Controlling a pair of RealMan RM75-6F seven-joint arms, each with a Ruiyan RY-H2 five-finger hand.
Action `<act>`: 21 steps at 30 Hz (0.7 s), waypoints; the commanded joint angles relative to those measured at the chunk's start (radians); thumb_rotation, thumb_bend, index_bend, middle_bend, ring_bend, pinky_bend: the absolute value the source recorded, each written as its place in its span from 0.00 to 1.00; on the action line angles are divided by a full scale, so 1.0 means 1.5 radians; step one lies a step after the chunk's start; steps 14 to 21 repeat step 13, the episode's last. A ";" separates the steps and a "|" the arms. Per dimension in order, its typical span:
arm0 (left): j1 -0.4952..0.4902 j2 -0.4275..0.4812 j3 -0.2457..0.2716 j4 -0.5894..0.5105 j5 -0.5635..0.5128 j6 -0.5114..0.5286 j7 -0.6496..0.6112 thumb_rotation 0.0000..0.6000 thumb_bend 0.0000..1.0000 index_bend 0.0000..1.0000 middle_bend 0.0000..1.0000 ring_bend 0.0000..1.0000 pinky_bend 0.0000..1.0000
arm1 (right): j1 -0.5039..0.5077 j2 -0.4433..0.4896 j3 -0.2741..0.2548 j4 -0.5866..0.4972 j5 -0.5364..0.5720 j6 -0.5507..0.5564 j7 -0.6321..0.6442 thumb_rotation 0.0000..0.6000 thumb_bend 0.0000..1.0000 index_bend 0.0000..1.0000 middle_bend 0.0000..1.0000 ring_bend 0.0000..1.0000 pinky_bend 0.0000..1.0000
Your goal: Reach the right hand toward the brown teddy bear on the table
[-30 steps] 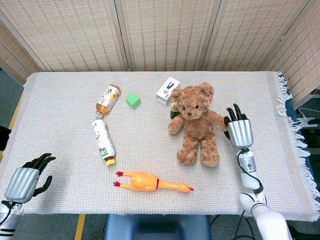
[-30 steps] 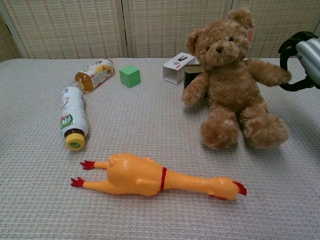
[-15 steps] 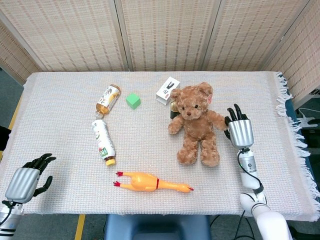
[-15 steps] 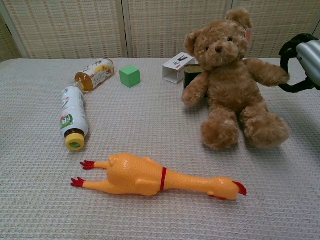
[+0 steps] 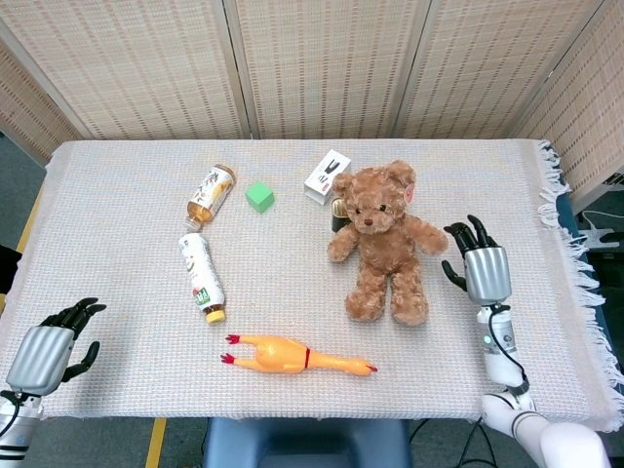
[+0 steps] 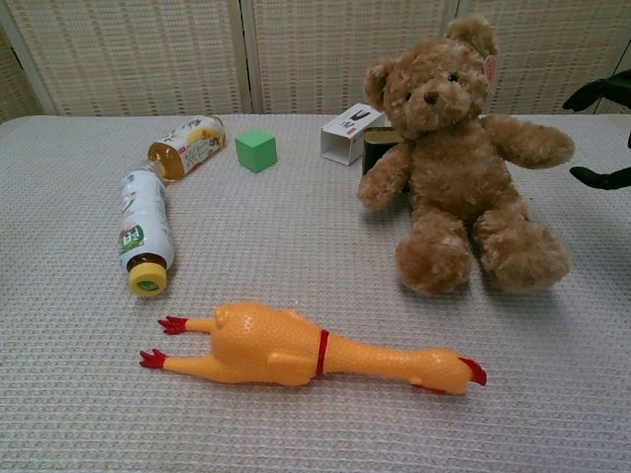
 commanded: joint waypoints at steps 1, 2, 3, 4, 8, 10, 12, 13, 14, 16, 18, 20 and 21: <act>0.001 0.000 0.001 -0.001 0.001 0.001 0.003 1.00 0.44 0.22 0.16 0.26 0.39 | -0.134 0.284 -0.074 -0.461 -0.008 0.033 -0.162 1.00 0.12 0.12 0.21 0.10 0.44; 0.001 0.000 0.001 -0.003 0.001 0.001 0.003 1.00 0.44 0.22 0.16 0.26 0.39 | -0.151 0.330 -0.086 -0.531 -0.001 0.028 -0.191 1.00 0.12 0.07 0.19 0.07 0.41; 0.001 0.000 0.001 -0.004 0.002 0.002 0.004 1.00 0.44 0.22 0.16 0.26 0.39 | -0.161 0.358 -0.094 -0.571 0.004 0.025 -0.208 1.00 0.12 0.04 0.18 0.04 0.38; 0.001 0.000 0.001 -0.004 0.003 0.003 0.005 1.00 0.44 0.22 0.16 0.26 0.39 | -0.170 0.381 -0.101 -0.603 0.010 0.023 -0.221 1.00 0.12 0.03 0.17 0.02 0.36; 0.001 -0.001 0.002 -0.006 0.004 0.002 0.011 1.00 0.44 0.22 0.17 0.26 0.39 | -0.199 0.439 -0.117 -0.671 0.031 0.009 -0.249 1.00 0.12 0.00 0.16 0.01 0.27; 0.000 -0.001 0.001 -0.007 0.003 0.001 0.014 1.00 0.44 0.22 0.17 0.26 0.39 | -0.207 0.446 -0.116 -0.682 0.042 0.004 -0.249 1.00 0.12 0.00 0.16 0.01 0.24; 0.000 -0.002 0.001 -0.008 0.004 0.001 0.016 1.00 0.44 0.22 0.17 0.26 0.39 | -0.210 0.452 -0.116 -0.690 0.044 -0.001 -0.257 1.00 0.12 0.00 0.16 0.01 0.23; -0.001 -0.003 0.001 -0.009 0.004 0.001 0.017 1.00 0.44 0.22 0.17 0.26 0.39 | -0.212 0.455 -0.116 -0.692 0.040 0.000 -0.259 1.00 0.12 0.00 0.16 0.01 0.23; -0.001 -0.003 0.001 -0.009 0.004 0.001 0.017 1.00 0.44 0.22 0.17 0.26 0.39 | -0.212 0.455 -0.116 -0.692 0.040 0.000 -0.259 1.00 0.12 0.00 0.16 0.01 0.23; -0.001 -0.003 0.001 -0.009 0.004 0.001 0.017 1.00 0.44 0.22 0.17 0.26 0.39 | -0.212 0.455 -0.116 -0.692 0.040 0.000 -0.259 1.00 0.12 0.00 0.16 0.01 0.23; -0.001 -0.003 0.001 -0.009 0.004 0.001 0.017 1.00 0.44 0.22 0.17 0.26 0.39 | -0.212 0.455 -0.116 -0.692 0.040 0.000 -0.259 1.00 0.12 0.00 0.16 0.01 0.23; -0.001 -0.003 0.001 -0.009 0.004 0.001 0.017 1.00 0.44 0.22 0.17 0.26 0.39 | -0.212 0.455 -0.116 -0.692 0.040 0.000 -0.259 1.00 0.12 0.00 0.16 0.01 0.23; -0.001 -0.003 0.001 -0.009 0.004 0.001 0.017 1.00 0.44 0.22 0.17 0.26 0.39 | -0.212 0.455 -0.116 -0.692 0.040 0.000 -0.259 1.00 0.12 0.00 0.16 0.01 0.23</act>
